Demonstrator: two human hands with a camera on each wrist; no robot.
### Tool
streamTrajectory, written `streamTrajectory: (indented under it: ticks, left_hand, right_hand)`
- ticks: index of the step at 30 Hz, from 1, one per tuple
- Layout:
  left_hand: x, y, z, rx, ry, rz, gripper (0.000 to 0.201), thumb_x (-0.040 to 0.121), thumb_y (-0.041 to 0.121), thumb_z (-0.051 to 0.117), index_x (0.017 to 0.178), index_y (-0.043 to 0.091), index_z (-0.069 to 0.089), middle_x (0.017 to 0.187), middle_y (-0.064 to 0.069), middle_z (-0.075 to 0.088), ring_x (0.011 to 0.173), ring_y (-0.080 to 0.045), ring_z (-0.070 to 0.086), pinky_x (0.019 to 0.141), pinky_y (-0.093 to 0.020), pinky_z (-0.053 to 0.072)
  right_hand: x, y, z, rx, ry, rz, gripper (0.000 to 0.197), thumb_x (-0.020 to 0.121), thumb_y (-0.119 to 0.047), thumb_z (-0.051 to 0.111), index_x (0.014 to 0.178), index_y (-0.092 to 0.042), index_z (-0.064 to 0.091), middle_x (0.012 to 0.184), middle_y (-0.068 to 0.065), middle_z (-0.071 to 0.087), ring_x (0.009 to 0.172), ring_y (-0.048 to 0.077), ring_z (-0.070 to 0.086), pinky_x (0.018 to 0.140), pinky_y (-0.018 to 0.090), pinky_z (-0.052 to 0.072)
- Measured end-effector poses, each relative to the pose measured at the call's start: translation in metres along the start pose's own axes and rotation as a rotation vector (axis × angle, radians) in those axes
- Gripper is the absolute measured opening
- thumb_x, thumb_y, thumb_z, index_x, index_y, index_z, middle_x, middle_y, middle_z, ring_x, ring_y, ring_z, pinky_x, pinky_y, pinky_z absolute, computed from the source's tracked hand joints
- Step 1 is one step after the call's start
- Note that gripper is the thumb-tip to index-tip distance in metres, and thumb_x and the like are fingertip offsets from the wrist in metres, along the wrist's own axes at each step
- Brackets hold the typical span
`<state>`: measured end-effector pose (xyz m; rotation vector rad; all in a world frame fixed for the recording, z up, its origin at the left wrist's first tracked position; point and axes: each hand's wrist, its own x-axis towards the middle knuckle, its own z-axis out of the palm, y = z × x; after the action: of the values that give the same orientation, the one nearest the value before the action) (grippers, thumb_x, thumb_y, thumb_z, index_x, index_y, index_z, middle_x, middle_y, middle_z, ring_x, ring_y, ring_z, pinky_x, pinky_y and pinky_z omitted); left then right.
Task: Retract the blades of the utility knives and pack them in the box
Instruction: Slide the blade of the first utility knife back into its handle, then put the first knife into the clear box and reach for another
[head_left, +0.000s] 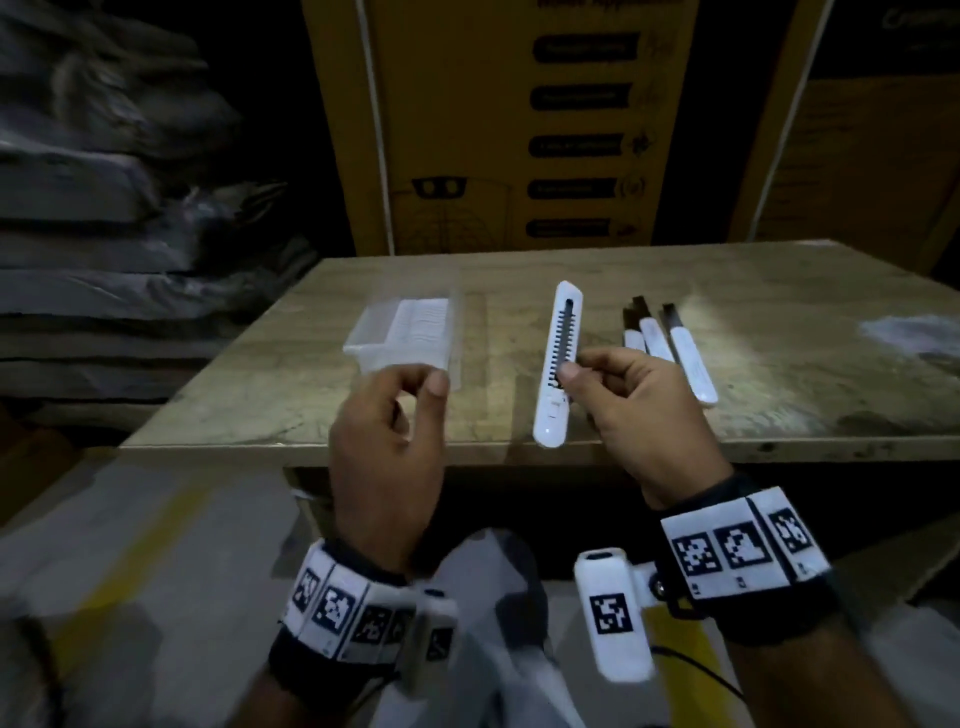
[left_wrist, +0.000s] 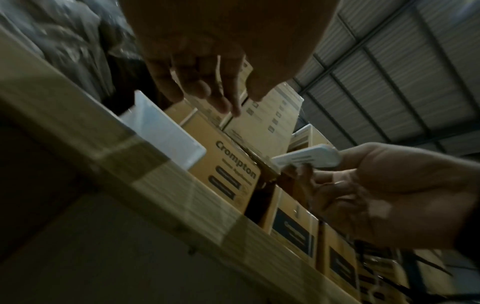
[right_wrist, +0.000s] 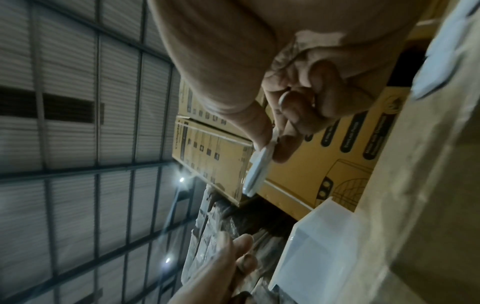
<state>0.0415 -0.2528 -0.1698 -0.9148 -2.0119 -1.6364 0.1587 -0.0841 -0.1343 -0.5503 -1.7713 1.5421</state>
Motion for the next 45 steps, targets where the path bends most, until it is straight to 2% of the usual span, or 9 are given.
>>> streamTrajectory:
  ticks: [5, 7, 16, 21, 26, 30, 35, 42, 45]
  left_hand:
    - [0.066, -0.042, -0.01, 0.108, 0.117, -0.084, 0.041, 0.102, 0.024, 0.044, 0.133, 0.012, 0.068, 0.147, -0.016, 0.052, 0.138, -0.034, 0.055, 0.115, -0.036, 0.043]
    - [0.083, -0.053, -0.007, 0.106, 0.084, -0.14, 0.046, 0.097, 0.018, 0.04, 0.133, 0.009, 0.068, 0.154, -0.021, 0.048, 0.145, -0.034, 0.051, 0.112, -0.026, 0.034]
    - [0.092, -0.081, -0.004, -0.091, -0.054, -0.35, 0.026, 0.116, 0.026, 0.045, 0.131, 0.022, 0.067, 0.097, -0.001, 0.073, 0.084, -0.022, 0.064, 0.076, -0.041, 0.051]
    - [0.091, -0.082, -0.011, -0.152, -0.083, -0.404, 0.025, 0.116, 0.032, 0.047, 0.132, 0.032, 0.065, 0.094, -0.003, 0.078, 0.086, -0.034, 0.074, 0.077, -0.052, 0.06]
    - [0.09, -0.09, -0.009, -0.151, -0.114, -0.387, 0.028, 0.117, 0.036, 0.043, 0.138, 0.034, 0.062, 0.092, 0.009, 0.075, 0.076, -0.009, 0.067, 0.067, -0.033, 0.051]
    - [0.087, -0.092, -0.007, -0.136, -0.123, -0.352, 0.031, 0.118, 0.034, 0.042, 0.143, 0.03, 0.06, 0.1, 0.009, 0.077, 0.09, -0.012, 0.074, 0.071, -0.033, 0.055]
    - [0.088, -0.096, -0.005, -0.141, -0.118, -0.336, 0.03, 0.118, 0.031, 0.042, 0.143, 0.029, 0.059, 0.1, 0.008, 0.079, 0.087, -0.011, 0.075, 0.068, -0.027, 0.053]
    - [0.087, -0.096, -0.003, -0.13, -0.114, -0.326, 0.031, 0.118, 0.028, 0.042, 0.143, 0.026, 0.061, 0.076, 0.016, 0.064, 0.06, 0.01, 0.06, 0.052, -0.009, 0.035]
    - [0.087, -0.095, -0.003, -0.137, -0.106, -0.311, 0.034, 0.116, 0.036, 0.041, 0.143, 0.028, 0.06, 0.095, 0.01, 0.076, 0.081, -0.003, 0.073, 0.066, -0.029, 0.054]
  right_hand:
    - [0.038, -0.038, 0.051, -0.14, -0.1, 0.014, 0.007, 0.095, -0.022, 0.068, 0.096, -0.016, 0.072, 0.077, 0.0, 0.074, 0.051, 0.005, 0.056, 0.051, 0.021, 0.045]
    - [0.055, -0.048, 0.074, -0.218, -0.101, -0.027, 0.009, 0.093, -0.023, 0.07, 0.095, -0.016, 0.074, 0.082, -0.002, 0.077, 0.055, 0.003, 0.061, 0.06, 0.024, 0.05]
    - [0.125, -0.037, 0.152, -0.588, 0.029, -0.073, 0.016, 0.083, -0.036, 0.078, 0.084, -0.021, 0.071, 0.085, -0.003, 0.077, 0.082, 0.016, 0.073, 0.073, 0.034, 0.06]
    - [0.141, -0.022, 0.176, -0.825, 0.003, -0.071, 0.025, 0.078, -0.044, 0.081, 0.079, -0.02, 0.073, 0.079, -0.002, 0.075, 0.076, 0.019, 0.071, 0.067, 0.031, 0.057]
    - [0.14, -0.019, 0.194, -1.059, -0.135, -0.096, 0.031, 0.073, -0.048, 0.083, 0.088, -0.022, 0.077, 0.084, -0.003, 0.077, 0.079, 0.019, 0.072, 0.065, 0.029, 0.054]
    - [0.139, -0.018, 0.204, -1.134, -0.175, -0.092, 0.044, 0.073, -0.04, 0.085, 0.108, -0.019, 0.07, 0.101, 0.003, 0.071, 0.093, 0.025, 0.067, 0.067, 0.032, 0.045]
    - [0.145, -0.015, 0.207, -1.167, -0.278, 0.016, 0.029, 0.073, -0.034, 0.082, 0.094, -0.017, 0.072, 0.086, 0.001, 0.069, 0.079, 0.023, 0.066, 0.059, 0.03, 0.049]
    - [0.142, -0.02, 0.206, -1.196, -0.368, -0.04, 0.019, 0.088, -0.023, 0.066, 0.1, -0.017, 0.078, 0.104, 0.005, 0.075, 0.093, 0.027, 0.068, 0.082, 0.038, 0.058]
    - [0.138, -0.018, 0.205, -1.19, -0.35, -0.047, 0.02, 0.09, -0.022, 0.063, 0.102, -0.017, 0.077, 0.105, 0.007, 0.075, 0.09, 0.026, 0.068, 0.075, 0.033, 0.056]
